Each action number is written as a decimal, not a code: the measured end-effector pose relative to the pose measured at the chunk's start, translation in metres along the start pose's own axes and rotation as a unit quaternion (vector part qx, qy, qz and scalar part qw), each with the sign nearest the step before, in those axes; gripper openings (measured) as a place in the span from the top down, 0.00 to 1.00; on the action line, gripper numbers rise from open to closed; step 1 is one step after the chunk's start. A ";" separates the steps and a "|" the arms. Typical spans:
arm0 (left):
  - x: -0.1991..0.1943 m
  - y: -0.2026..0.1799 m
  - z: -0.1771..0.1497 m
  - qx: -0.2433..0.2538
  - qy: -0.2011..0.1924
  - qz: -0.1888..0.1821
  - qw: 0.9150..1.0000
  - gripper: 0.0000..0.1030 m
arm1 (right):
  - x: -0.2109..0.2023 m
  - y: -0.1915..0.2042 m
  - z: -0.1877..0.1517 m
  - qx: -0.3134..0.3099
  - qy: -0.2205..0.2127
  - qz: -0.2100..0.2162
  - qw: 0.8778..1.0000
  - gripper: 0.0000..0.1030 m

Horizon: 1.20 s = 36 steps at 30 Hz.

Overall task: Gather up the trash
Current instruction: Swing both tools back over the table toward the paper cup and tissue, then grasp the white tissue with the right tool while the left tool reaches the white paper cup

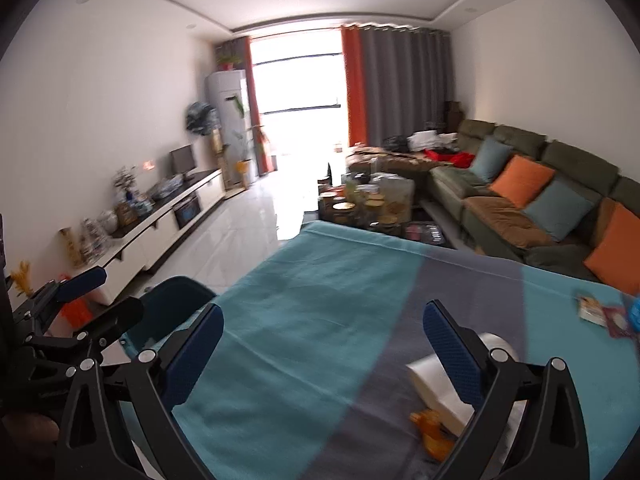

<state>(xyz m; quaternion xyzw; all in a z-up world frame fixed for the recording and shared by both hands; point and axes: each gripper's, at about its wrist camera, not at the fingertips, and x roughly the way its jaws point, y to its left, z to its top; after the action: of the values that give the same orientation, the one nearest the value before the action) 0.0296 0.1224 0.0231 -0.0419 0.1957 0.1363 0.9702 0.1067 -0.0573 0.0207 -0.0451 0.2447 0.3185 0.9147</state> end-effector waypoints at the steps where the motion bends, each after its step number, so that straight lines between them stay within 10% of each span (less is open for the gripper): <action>1: -0.001 -0.007 0.000 0.006 -0.002 -0.006 1.000 0.05 | -0.005 -0.003 -0.002 0.003 -0.002 -0.003 1.000 0.06; 36: -0.001 -0.116 -0.015 0.049 0.001 -0.172 0.984 0.05 | -0.116 -0.092 -0.083 0.084 -0.033 -0.187 0.978 0.06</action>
<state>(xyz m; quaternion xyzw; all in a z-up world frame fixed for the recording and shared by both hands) 0.0554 0.0090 0.0134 -0.0278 0.1927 -0.0419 0.9800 0.0490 -0.2146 -0.0033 -0.0029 0.2274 0.1212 0.9662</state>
